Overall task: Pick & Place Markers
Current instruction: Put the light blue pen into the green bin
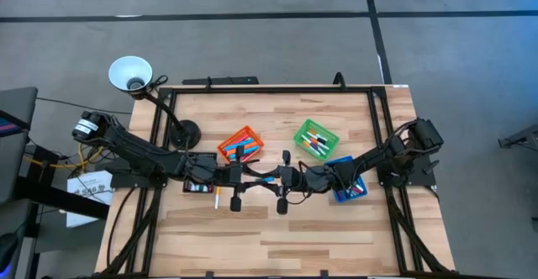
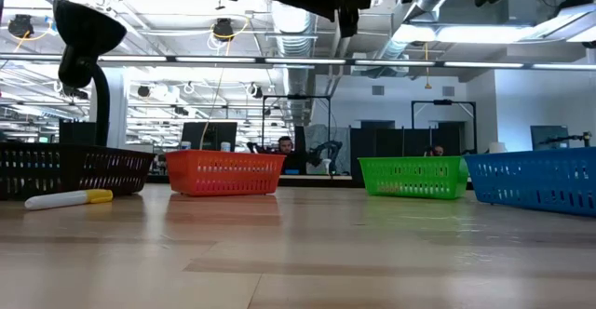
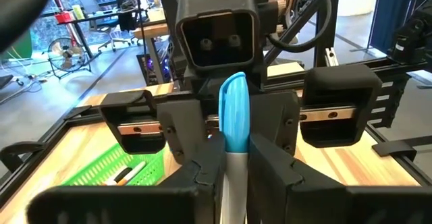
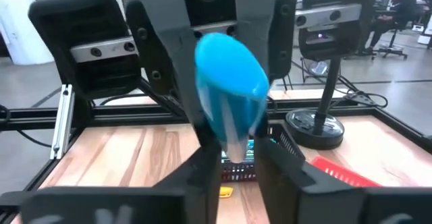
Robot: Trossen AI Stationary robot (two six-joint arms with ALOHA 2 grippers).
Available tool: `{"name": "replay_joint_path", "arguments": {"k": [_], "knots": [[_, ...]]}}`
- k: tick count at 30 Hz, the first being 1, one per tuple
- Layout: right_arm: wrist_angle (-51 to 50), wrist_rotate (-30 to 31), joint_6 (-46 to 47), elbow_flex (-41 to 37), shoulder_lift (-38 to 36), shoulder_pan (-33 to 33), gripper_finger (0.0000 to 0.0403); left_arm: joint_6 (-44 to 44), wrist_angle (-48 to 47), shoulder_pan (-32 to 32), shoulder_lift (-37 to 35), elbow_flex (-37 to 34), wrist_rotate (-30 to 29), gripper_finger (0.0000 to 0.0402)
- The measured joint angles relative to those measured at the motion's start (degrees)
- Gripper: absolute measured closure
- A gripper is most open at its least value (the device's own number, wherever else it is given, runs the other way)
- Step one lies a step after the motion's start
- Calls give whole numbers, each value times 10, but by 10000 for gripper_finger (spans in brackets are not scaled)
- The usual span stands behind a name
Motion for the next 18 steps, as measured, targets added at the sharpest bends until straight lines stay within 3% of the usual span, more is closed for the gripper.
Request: {"name": "replay_joint_path", "arguments": {"k": [8, 18], "knots": [[-5, 1, 0, 0, 0, 0, 371, -2, 4, 6, 15, 0, -1, 337], [-68, 37, 0, 0, -15, 6, 356, -6, 3, 10, 22, 0, -1, 325]]}}
